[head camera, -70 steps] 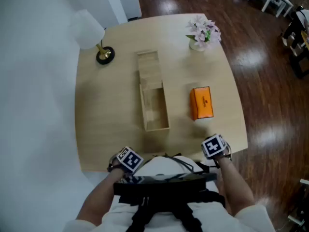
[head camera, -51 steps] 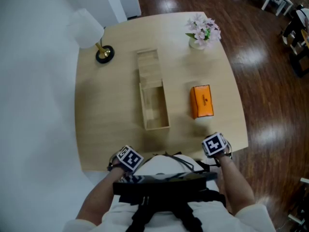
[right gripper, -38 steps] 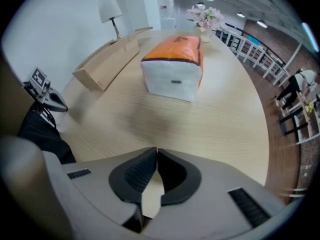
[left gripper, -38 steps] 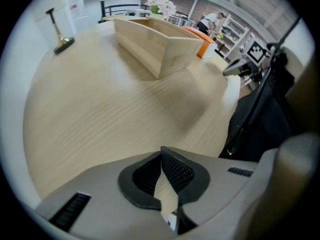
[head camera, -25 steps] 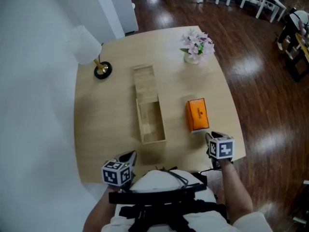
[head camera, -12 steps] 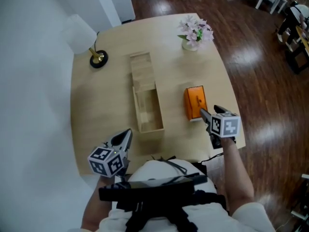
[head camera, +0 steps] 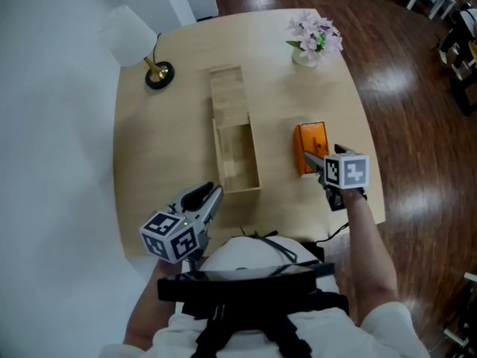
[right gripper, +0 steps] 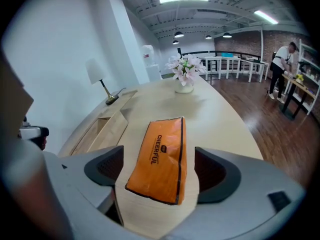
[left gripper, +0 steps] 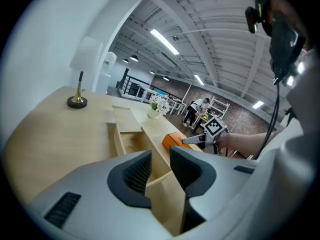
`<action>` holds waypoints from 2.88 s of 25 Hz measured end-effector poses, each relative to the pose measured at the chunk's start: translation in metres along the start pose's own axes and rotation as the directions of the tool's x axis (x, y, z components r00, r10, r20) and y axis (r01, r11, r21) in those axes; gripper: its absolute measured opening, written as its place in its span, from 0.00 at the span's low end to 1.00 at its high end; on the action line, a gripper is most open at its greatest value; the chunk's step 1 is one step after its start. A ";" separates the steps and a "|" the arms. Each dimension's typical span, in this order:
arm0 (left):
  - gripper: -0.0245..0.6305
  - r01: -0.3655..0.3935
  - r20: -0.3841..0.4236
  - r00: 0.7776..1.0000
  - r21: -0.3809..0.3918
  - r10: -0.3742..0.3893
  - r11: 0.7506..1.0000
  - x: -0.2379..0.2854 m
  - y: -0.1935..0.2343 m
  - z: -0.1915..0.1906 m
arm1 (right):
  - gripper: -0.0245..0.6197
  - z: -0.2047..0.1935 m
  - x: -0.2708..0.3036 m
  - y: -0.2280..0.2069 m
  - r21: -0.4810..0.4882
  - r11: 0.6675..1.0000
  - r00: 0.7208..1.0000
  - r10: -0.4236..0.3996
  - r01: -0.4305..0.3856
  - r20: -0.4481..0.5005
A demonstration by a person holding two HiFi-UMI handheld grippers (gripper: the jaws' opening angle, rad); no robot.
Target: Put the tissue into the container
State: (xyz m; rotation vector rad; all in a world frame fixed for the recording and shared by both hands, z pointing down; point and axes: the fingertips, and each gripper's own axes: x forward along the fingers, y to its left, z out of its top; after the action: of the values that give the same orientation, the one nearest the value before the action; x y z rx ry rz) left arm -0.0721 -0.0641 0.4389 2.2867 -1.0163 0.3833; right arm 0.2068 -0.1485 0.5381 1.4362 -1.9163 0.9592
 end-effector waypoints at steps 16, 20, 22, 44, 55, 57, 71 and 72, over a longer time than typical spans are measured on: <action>0.21 0.010 -0.012 1.000 0.006 -0.010 1.000 0.000 -0.015 -0.003 | 0.75 0.005 0.027 -0.006 -0.031 0.999 0.998 -0.030 0.029 -0.064; 0.21 0.023 -0.015 1.000 0.009 -0.023 1.000 0.004 -0.021 -0.005 | 0.75 0.000 0.032 -0.009 -0.040 0.998 0.996 -0.042 0.039 -0.084; 0.21 0.028 -0.019 0.999 0.008 -0.028 1.000 0.004 -0.023 -0.007 | 0.75 -0.003 0.035 -0.010 -0.041 0.998 0.994 -0.049 0.045 -0.097; 0.21 0.007 -0.040 0.999 0.004 -0.006 1.000 0.008 -0.022 -0.012 | 0.75 -0.022 0.063 -0.003 0.016 1.000 0.985 -0.012 0.015 -0.170; 0.21 -0.007 -0.031 0.999 -0.014 0.007 1.000 0.006 -0.015 -0.012 | 0.64 -0.017 0.052 -0.012 0.179 0.984 0.994 0.025 -0.006 -0.106; 0.21 -0.008 -0.030 1.000 -0.017 0.007 1.000 0.006 -0.014 -0.012 | 0.63 -0.014 0.048 -0.012 0.197 0.980 0.996 0.027 -0.009 -0.089; 0.21 -0.009 -0.022 1.000 -0.025 0.008 1.000 -0.001 -0.006 -0.013 | 0.63 0.004 0.019 0.013 0.219 0.976 0.999 0.031 -0.020 -0.045; 0.21 -0.009 -0.021 1.000 -0.026 0.009 1.000 -0.002 -0.005 -0.013 | 0.63 0.007 0.017 0.018 0.216 0.976 0.999 0.034 -0.025 -0.039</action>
State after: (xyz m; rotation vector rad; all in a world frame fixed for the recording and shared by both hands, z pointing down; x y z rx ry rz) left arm -0.0701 -0.0518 0.4458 2.2512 -1.0158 0.3947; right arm 0.1847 -0.1601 0.5432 1.4973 -1.8535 1.2341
